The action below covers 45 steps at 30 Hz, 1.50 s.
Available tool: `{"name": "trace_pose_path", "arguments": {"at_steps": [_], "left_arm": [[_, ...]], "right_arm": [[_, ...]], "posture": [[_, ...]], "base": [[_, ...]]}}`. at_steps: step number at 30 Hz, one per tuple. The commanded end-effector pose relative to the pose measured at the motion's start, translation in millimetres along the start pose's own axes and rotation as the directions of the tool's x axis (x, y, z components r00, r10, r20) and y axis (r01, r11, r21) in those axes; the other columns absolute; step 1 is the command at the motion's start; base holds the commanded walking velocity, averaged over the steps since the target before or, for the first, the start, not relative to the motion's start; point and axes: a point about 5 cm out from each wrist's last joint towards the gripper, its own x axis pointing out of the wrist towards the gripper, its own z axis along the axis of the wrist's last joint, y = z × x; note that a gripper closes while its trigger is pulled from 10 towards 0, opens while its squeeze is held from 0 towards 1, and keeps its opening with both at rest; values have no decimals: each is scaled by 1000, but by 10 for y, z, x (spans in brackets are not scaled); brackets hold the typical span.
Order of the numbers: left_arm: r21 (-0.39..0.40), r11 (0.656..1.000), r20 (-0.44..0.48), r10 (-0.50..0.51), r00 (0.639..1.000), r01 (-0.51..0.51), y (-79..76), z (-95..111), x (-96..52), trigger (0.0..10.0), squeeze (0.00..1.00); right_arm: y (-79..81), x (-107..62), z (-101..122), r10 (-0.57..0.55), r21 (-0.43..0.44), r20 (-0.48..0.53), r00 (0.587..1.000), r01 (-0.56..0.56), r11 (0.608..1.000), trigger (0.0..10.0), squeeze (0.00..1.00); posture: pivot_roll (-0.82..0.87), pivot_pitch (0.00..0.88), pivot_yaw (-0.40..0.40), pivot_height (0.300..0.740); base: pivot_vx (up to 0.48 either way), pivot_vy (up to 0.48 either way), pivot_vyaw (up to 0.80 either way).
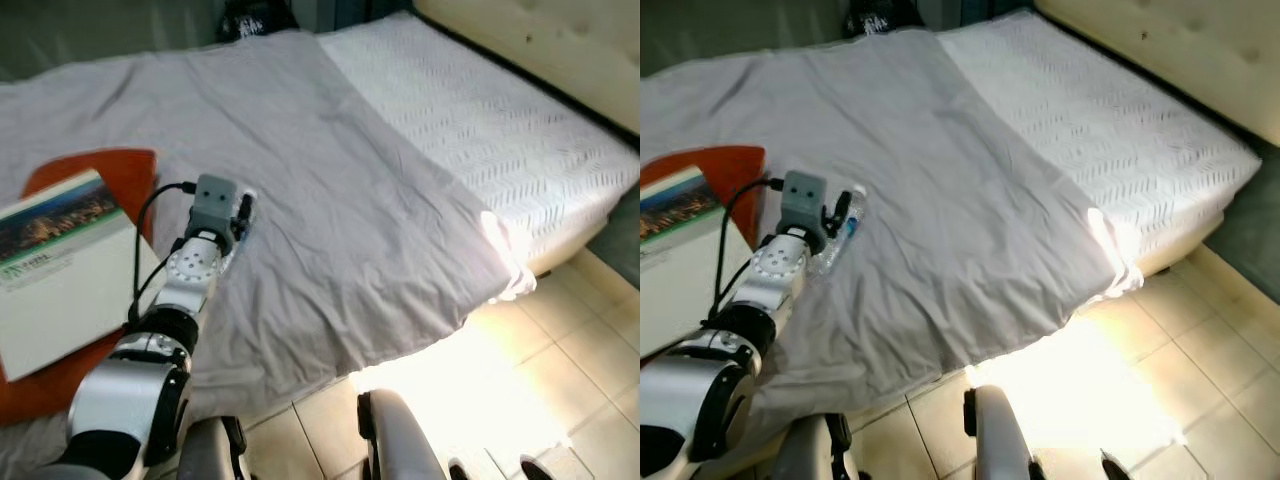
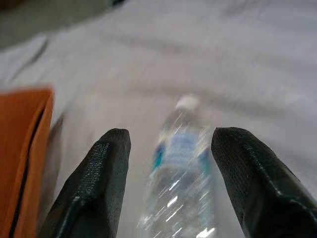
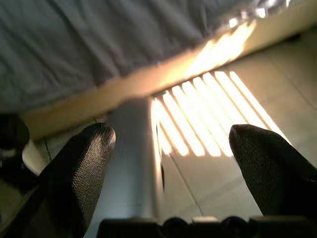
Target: Clean up the room
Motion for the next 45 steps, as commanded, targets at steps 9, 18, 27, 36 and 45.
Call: {"name": "trace_pose_path", "arguments": {"at_steps": [9, 18, 27, 36, 45], "left_arm": [[46, 993, -61, 109, 992, -106, 310, -12, 13, 10000, 0], [2, 998, -254, 65, 965, -67, 223, -379, -102, 10000, 0], [-96, 995, -244, -61, 968, 38, 55, -332, -76, 10000, 1000], [-158, 982, -361, -154, 920, 102, -123, -589, -197, 10000, 1000], [-143, 978, -392, -195, 899, 150, -296, -639, -233, 7176, 0]], "right_arm": [[-51, -468, 137, -2, -34, -92, 996, -1, 999, 10000, 0], [-22, -541, 154, 21, -31, -118, 993, -24, 999, 10000, 0], [-9, -543, 141, 25, -24, -122, 992, -28, 999, 10000, 0], [5, -512, 140, 32, -23, -116, 993, -35, 999, 10000, 0], [4, -488, 144, 35, -27, -115, 993, -39, 999, 10000, 0]], "posture": [[-445, 405, -77, 599], [-436, 406, -82, 599], [-422, 409, -75, 599], [-420, 414, -76, 599], [-425, 413, -78, 599]], "base": [[0, 0, 0], [0, 0, 0], [0, 0, 0], [0, 0, 0], [0, 0, 0]]}}
